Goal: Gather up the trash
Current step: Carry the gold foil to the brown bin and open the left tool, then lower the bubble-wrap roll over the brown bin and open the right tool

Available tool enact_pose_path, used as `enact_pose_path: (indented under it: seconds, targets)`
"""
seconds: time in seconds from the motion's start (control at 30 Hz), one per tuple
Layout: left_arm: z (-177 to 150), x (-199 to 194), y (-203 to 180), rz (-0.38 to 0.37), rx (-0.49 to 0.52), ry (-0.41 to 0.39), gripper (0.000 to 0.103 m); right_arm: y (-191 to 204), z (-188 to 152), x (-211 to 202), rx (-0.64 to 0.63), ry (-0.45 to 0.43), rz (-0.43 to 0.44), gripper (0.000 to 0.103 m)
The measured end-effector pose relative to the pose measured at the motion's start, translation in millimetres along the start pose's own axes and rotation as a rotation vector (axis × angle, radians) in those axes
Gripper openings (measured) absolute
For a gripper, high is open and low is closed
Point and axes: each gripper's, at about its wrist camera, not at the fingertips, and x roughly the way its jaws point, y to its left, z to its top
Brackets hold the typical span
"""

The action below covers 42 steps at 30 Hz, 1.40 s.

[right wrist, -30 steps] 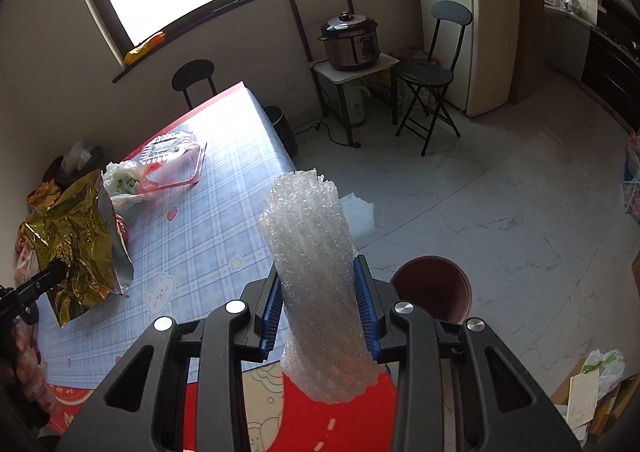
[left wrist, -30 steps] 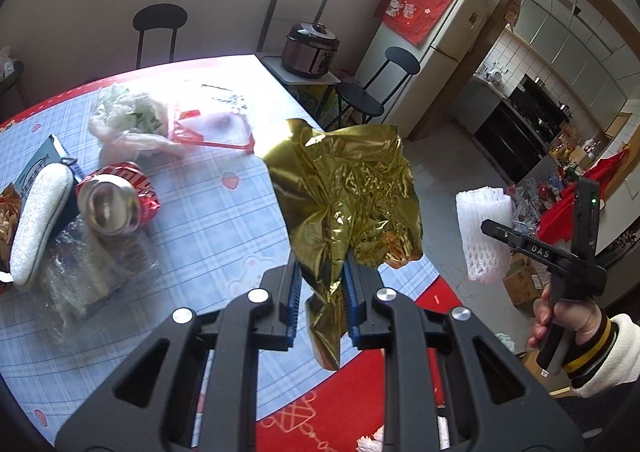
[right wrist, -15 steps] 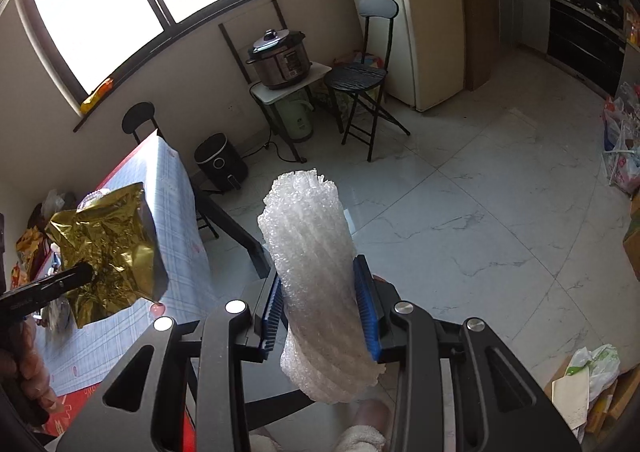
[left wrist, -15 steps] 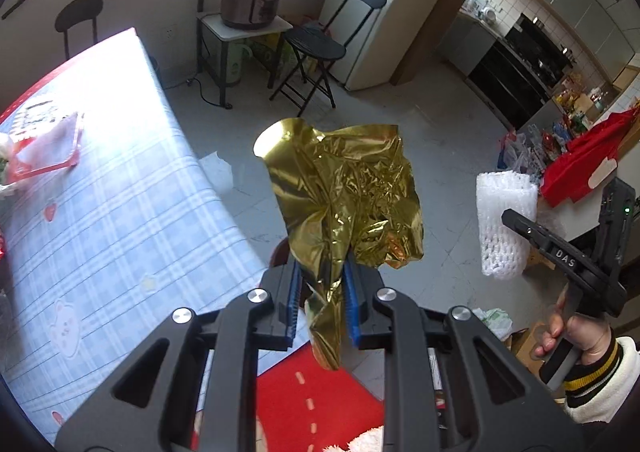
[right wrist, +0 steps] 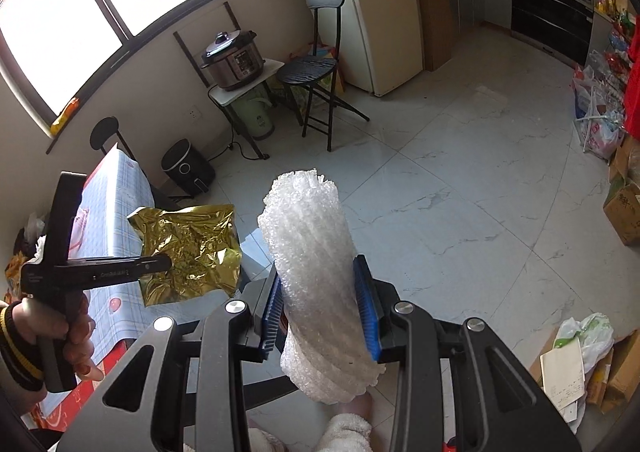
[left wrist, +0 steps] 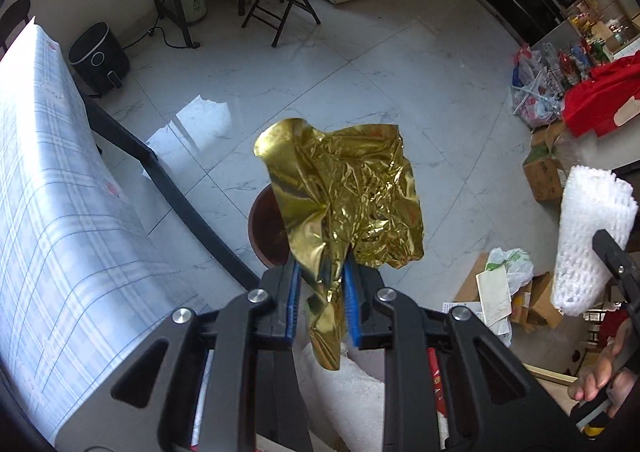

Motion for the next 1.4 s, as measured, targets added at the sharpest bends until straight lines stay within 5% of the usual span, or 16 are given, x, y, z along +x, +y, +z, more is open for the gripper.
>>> enact_pose_path:
  seconds: [0.43, 0.57, 0.67, 0.83, 1.03, 1.4]
  targets:
    - [21, 63, -1, 0.013, 0.005, 0.080, 0.024, -6, 1, 7, 0.008, 0.029, -0.030, 0.034]
    - [25, 66, 0, 0.016, 0.006, 0.062, 0.043, -6, -4, 7, 0.015, 0.036, -0.034, 0.034]
    - [25, 59, 2, 0.019, 0.007, 0.042, 0.043, -8, -6, 9, 0.023, 0.044, -0.037, 0.034]
    - [16, 18, 14, 0.011, -0.015, -0.054, 0.051, -5, -10, 19, 0.035, 0.061, -0.028, 0.034]
    - [-21, -62, 38, 0.043, -0.017, -0.247, 0.088, 15, -13, 54, 0.002, 0.111, -0.013, 0.036]
    - [-121, -158, 139, 0.122, -0.243, -0.382, 0.097, 76, -22, 157, -0.104, 0.266, -0.020, 0.037]
